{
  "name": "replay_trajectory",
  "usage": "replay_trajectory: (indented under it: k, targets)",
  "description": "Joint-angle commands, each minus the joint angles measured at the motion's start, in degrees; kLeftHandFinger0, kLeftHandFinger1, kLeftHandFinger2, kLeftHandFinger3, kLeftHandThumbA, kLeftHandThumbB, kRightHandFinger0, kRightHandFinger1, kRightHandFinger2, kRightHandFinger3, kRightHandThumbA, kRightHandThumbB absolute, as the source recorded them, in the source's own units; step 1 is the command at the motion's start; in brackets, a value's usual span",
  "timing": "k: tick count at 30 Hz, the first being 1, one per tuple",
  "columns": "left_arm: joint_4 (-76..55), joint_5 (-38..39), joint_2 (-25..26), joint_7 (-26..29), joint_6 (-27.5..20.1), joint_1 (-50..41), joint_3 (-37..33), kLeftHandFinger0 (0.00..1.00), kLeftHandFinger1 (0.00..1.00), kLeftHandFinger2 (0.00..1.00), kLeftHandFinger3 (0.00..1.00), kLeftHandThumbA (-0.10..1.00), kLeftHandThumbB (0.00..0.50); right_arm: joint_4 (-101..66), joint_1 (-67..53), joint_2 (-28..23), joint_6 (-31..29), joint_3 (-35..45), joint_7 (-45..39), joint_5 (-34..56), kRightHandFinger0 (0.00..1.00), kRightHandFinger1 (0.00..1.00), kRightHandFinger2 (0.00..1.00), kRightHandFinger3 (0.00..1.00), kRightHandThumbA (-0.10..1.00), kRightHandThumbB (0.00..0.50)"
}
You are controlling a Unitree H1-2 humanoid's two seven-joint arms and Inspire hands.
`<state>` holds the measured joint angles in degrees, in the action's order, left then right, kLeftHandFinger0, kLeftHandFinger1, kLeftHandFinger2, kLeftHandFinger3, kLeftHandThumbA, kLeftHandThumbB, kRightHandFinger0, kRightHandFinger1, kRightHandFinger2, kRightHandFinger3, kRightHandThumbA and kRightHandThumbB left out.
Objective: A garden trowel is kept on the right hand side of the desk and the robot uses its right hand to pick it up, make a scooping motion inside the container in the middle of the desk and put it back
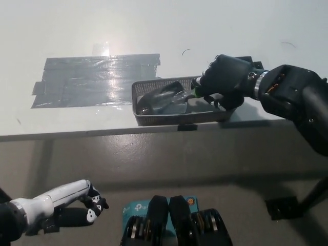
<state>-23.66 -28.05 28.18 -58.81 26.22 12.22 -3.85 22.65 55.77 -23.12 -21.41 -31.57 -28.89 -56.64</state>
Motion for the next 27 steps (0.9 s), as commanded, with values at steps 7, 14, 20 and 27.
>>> replay_trajectory:
  k: [7,14,20,27]
  targets:
    - [-1.09,0.49,0.49,0.28,0.71,-2.19,1.79,0.82,0.66,0.67,0.62,1.0,0.477,-0.61,0.72,-2.12,10.24,9.92,-5.72,9.09,0.0,0.25,0.6,0.27,-0.1,0.081]
    - [-1.06,0.1,0.47,1.8,0.71,-3.77,0.49,0.75,0.61,0.66,0.68,1.0,0.499,3.72,4.57,-3.24,16.25,18.98,-9.68,19.71,0.0,0.25,0.49,0.32,-0.1,0.163]
    - [-0.59,0.56,0.43,2.32,0.71,-4.47,-0.13,0.68,0.58,0.64,0.67,1.0,0.5,10.03,6.97,-2.45,16.21,25.42,-7.35,26.73,0.0,0.1,0.22,0.05,-0.1,0.214]
    - [-1.32,0.45,0.54,2.85,0.71,-6.63,0.77,0.7,0.59,0.64,0.64,1.0,0.5,15.35,10.72,-4.94,14.71,25.37,-4.38,25.78,0.0,0.13,0.34,0.29,-0.1,0.248]
